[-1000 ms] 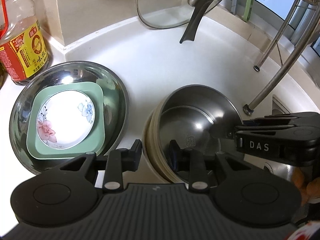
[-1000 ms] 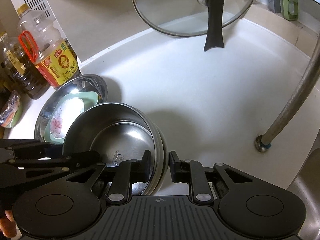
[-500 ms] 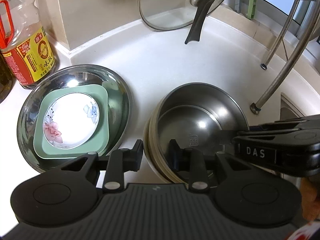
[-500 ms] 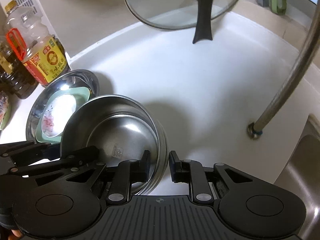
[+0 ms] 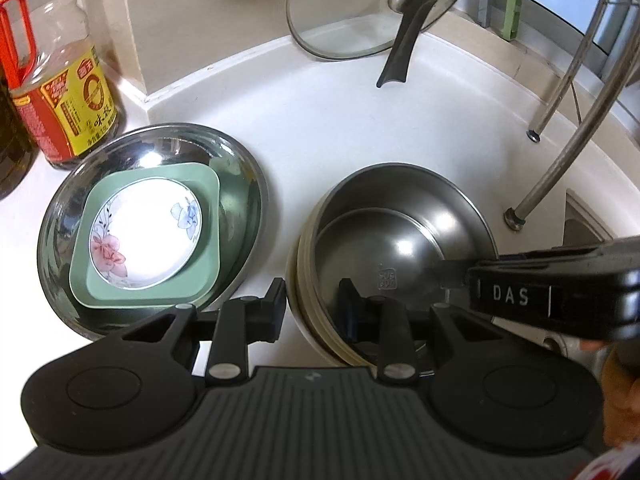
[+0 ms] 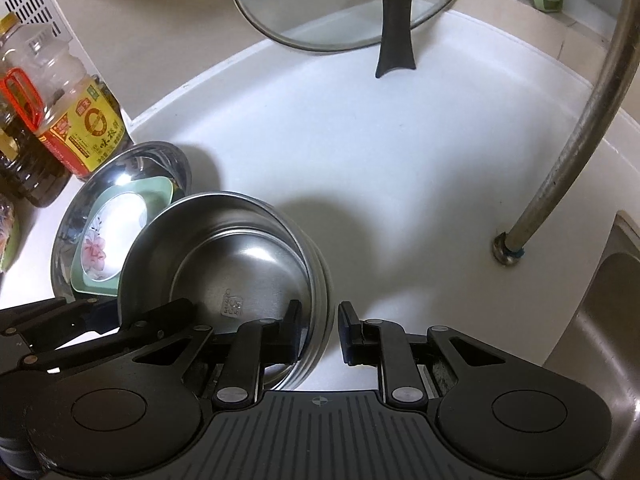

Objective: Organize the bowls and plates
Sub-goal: 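Carry the stack with both grippers over the steel basin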

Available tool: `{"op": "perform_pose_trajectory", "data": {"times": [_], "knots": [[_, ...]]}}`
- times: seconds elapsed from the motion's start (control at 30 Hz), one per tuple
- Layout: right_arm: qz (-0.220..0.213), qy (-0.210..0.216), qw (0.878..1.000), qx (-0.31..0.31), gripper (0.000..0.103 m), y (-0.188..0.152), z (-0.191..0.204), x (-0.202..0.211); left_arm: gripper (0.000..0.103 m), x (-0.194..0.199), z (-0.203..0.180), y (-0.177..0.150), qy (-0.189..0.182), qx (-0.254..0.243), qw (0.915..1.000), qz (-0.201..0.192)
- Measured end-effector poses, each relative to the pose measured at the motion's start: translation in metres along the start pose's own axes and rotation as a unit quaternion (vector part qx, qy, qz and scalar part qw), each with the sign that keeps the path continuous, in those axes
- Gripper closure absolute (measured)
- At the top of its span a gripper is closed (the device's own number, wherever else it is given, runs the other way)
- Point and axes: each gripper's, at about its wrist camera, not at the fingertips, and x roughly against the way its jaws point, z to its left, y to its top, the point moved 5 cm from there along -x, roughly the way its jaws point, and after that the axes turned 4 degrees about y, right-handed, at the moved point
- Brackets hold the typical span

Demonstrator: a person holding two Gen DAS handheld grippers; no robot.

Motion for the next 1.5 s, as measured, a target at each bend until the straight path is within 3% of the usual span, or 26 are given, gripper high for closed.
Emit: {"op": "perform_pose_trajectory", "data": {"times": [0.33, 0.7, 1.5], "knots": [[-0.024, 0.002, 1.0, 0.001, 0.086, -0.0045, 0.0018, 0.0019, 0.076, 0.0022, -0.0005, -0.003, 0.008, 0.011, 0.9998, -0.011], [-0.033, 0.002, 0.999, -0.019, 0.085, -0.0055, -0.0007, 0.0046, 0.075, 0.0012, 0.0029, -0.0028, -0.01, 0.006, 0.9998, -0.014], [-0.05, -0.01, 0.999, -0.002, 0.091, -0.0005, 0.0027, 0.0021, 0.077, -0.0004, 0.0058, 0.0001, -0.026, 0.003, 0.9996, 0.006]]}}
